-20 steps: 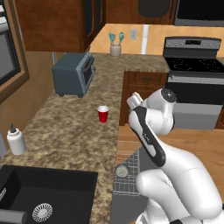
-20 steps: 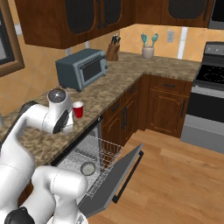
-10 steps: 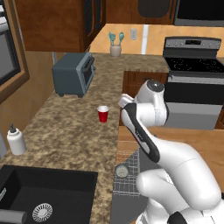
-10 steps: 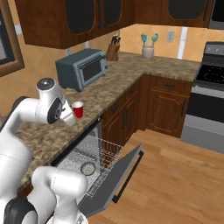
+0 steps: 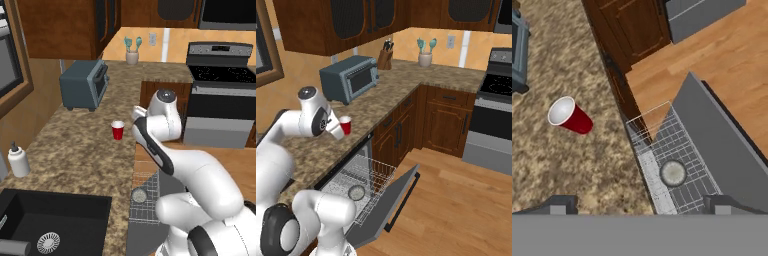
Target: Pick up the cup and bowl from the counter, place them in the dishwasher, and close the dishwasher door.
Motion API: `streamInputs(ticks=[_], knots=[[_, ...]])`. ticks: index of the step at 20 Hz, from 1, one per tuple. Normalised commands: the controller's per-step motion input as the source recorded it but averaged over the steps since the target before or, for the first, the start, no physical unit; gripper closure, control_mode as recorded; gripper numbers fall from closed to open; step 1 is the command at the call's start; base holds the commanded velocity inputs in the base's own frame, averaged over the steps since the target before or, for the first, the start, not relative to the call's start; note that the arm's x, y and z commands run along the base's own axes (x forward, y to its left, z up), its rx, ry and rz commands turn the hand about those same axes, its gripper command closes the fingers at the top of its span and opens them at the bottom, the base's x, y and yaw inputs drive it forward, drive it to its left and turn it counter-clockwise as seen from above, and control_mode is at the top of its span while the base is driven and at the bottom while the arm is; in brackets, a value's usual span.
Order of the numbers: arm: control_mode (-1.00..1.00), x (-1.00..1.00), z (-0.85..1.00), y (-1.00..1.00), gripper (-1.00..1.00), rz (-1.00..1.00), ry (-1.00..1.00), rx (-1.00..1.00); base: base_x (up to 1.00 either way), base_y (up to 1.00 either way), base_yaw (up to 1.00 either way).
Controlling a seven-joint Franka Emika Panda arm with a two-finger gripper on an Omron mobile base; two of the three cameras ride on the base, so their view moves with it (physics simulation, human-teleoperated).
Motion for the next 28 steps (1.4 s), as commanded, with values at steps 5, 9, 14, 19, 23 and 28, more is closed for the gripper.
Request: streamInputs(ticks=[5, 9, 14, 19, 23, 28], knots=[[-1.00, 0.50, -0.11, 0.00, -1.00, -0.09, 0.09, 0.00, 0.00, 0.00, 0.00], [-1.00, 0.37, -0.10, 0.11, -1.00, -0.05, 0.19, 0.00, 0.00, 0.00, 0.00], [-1.00, 0.29, -0.08, 0.23, -1.00, 0.00, 0.14, 0.00, 0.00, 0.00, 0.00], [-1.00, 0.33, -0.17, 0.16, -1.00, 0.00, 0.06, 0.00, 0.00, 0.00, 0.00], [-1.00, 0.34, -0.26, 0.00, -1.00, 0.00, 0.02, 0.00, 0.00, 0.00, 0.00], [-1.00, 0.30, -0.31, 0.00, -1.00, 0.00, 0.02, 0.00, 0.00, 0.00, 0.00]])
